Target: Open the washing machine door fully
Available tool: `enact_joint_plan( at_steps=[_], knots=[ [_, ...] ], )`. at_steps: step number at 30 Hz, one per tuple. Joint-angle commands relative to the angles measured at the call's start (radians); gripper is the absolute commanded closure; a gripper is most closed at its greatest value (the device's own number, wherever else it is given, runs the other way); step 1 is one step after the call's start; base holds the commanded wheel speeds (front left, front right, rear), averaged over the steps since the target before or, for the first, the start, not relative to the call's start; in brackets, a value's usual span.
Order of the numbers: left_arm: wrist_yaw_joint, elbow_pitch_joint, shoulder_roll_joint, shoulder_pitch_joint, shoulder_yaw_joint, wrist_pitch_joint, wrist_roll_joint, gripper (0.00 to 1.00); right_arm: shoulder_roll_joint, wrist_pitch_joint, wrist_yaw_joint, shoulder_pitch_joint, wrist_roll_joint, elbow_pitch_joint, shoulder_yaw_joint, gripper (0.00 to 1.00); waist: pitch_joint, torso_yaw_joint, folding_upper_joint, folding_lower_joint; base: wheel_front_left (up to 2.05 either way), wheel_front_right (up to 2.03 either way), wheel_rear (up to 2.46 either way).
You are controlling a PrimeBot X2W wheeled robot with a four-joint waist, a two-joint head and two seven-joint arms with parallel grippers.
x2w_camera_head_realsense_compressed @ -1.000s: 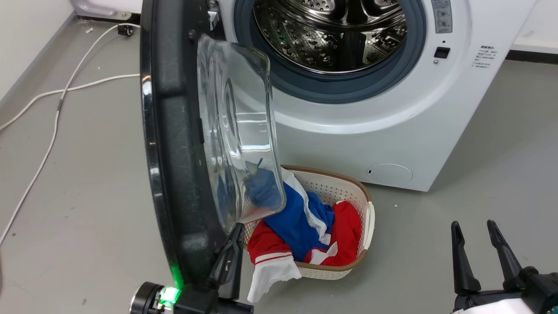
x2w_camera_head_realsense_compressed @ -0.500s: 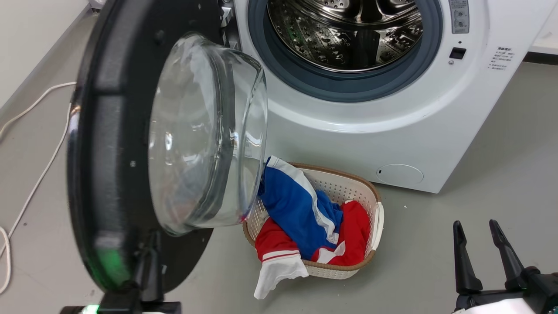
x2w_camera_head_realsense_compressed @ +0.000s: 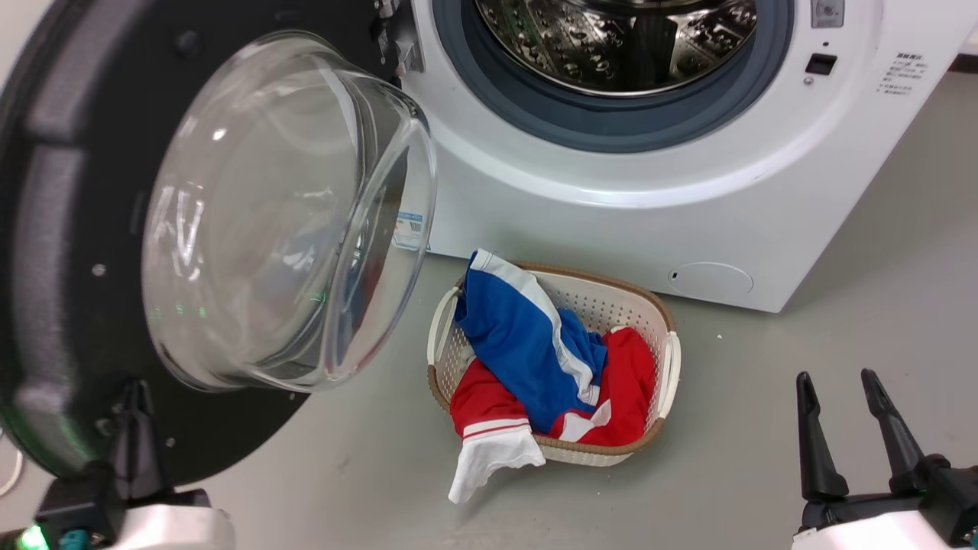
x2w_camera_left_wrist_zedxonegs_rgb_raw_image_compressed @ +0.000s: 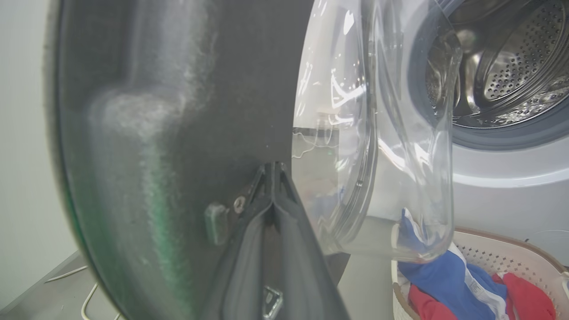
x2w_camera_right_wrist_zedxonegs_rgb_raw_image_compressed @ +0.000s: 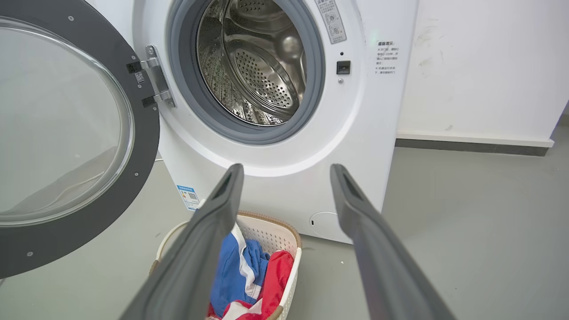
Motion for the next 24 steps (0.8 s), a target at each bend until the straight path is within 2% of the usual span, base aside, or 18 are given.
enact_joint_plan(
  at_steps=[1,12,24],
  knots=[
    [0.001,0.01,0.013,-0.023,0.025,0.002,-0.01,1.0,0.002,-0.002,0.0,-0.014,-0.004,-0.005,-0.002,0.0,0.012,-0.001,0.0,0.0,0.0,0.0,0.0],
    [-0.019,0.109,0.052,-0.111,0.161,0.002,-0.051,1.0,0.002,-0.002,0.0,-0.046,-0.025,-0.019,-0.014,0.0,0.084,-0.006,0.0,0.0,0.0,0.0,0.0],
    [-0.077,0.275,0.125,-0.258,0.295,0.002,-0.098,1.0,0.002,-0.002,0.0,-0.089,-0.046,-0.027,-0.012,0.0,0.157,-0.021,0.0,0.0,0.0,0.0,0.0]
  ],
)
